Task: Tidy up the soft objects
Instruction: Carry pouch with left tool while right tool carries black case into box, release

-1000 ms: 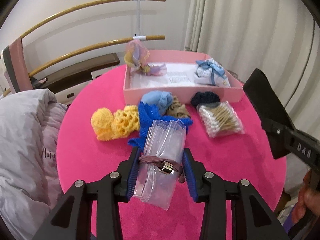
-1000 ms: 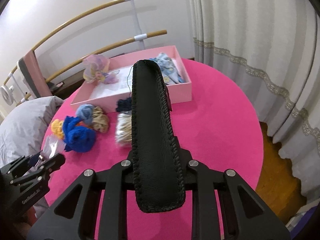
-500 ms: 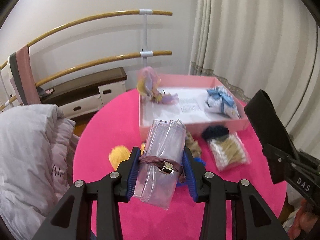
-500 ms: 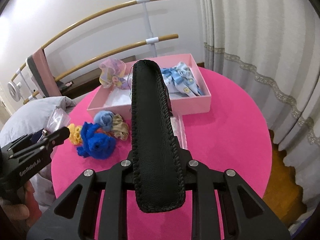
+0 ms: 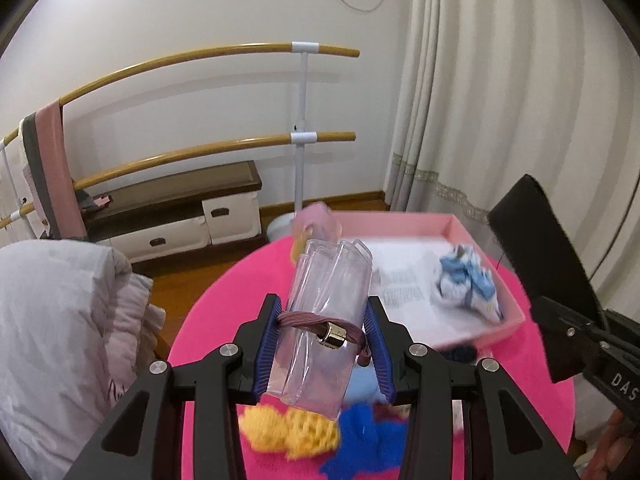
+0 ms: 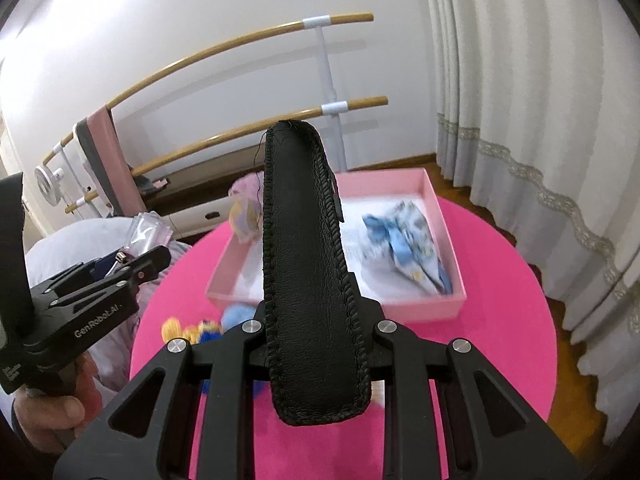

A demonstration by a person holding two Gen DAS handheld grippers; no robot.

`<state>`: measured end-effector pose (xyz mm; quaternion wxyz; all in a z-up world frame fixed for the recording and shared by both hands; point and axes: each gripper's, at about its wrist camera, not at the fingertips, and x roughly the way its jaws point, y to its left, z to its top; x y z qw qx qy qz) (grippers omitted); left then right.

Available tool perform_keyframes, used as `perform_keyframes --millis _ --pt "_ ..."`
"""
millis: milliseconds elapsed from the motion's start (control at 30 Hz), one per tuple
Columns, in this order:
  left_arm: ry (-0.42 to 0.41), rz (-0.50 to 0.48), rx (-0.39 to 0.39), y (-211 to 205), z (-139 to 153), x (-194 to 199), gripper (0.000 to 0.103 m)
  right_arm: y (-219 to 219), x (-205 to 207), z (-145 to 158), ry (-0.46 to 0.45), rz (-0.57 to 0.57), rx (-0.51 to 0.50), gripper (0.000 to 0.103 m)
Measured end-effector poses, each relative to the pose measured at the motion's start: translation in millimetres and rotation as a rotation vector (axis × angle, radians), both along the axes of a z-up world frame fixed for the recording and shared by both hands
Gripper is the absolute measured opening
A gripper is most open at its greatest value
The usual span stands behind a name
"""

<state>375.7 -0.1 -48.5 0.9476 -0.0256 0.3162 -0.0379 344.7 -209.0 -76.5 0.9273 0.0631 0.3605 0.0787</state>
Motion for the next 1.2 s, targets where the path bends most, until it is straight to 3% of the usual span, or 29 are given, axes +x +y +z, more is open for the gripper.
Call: perform_keyframes --millis 267,600,867,1200 --pt "0.019 -0.028 -0.005 -13.9 6.1 69.9 0.039 -8.3 58.4 -7.0 0.037 -0.012 0.073 0.020" --pt "0.137 -0.031 -0.019 -32.4 -10.0 166.6 0.039 -24.9 124.8 -33.7 0.134 -0.043 0.101 0.020" --pt "0.198 -0.039 -0.031 -36.9 -32.9 228.7 0.039 -27.8 149.1 -59.4 0.197 -0.039 0.117 0.020" --pt "0.234 -0.046 -0.041 -36.3 -48.0 267.0 0.043 -18.4 156.7 -75.6 0.237 -0.029 0.124 0.022"
